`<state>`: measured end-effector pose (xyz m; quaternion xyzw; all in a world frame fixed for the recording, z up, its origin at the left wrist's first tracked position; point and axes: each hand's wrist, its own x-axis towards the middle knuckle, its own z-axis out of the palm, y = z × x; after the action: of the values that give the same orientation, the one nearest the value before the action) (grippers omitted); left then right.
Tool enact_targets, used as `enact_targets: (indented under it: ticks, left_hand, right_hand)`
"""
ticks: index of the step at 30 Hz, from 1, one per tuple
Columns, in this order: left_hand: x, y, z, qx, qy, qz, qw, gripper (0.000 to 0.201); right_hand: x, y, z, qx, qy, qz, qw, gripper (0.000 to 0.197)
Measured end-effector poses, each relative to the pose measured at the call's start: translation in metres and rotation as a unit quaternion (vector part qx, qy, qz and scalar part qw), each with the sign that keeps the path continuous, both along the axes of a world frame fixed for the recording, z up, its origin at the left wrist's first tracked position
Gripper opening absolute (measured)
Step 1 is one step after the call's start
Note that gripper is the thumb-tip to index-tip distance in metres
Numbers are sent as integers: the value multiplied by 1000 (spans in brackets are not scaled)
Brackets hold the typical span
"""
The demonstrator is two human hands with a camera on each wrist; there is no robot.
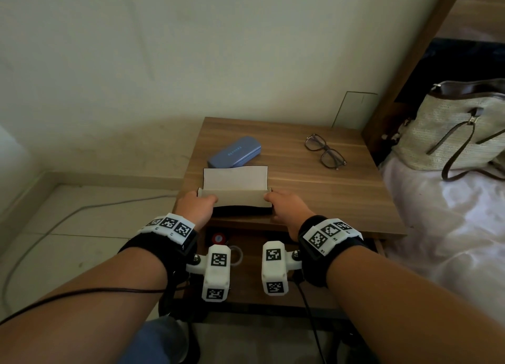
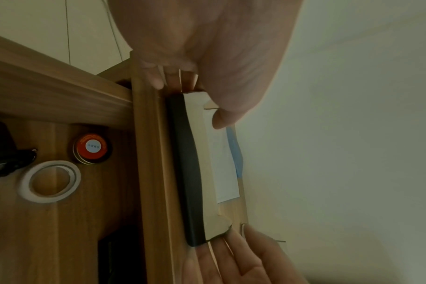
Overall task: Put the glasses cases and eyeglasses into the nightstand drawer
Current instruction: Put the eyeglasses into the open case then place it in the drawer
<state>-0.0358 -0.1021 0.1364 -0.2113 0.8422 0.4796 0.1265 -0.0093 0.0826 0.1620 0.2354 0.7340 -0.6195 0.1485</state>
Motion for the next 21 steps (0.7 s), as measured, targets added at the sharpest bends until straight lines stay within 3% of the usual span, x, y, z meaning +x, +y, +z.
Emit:
enact_targets:
  ticks: [3, 7, 9, 14, 21]
  left_hand:
    - [1, 5, 3, 32, 35, 0, 999, 24]
    - [2, 16, 6, 67, 60, -15, 996, 41]
    - [2, 25, 7, 130, 53, -9, 990, 50]
    - [3, 58, 9, 303, 31, 9, 952, 61]
    - [-4, 92, 9, 412, 68, 37, 908, 63]
  right_hand:
    - [0, 6, 0, 9, 8, 14, 1000, 39]
    - [1, 20, 0, -2, 17, -5, 1000, 38]
    - [3, 30, 1, -13, 23, -25, 999, 38]
    - [5, 55, 0, -28, 47, -58, 997, 38]
    - [4, 85, -2, -32, 49, -97, 994, 27]
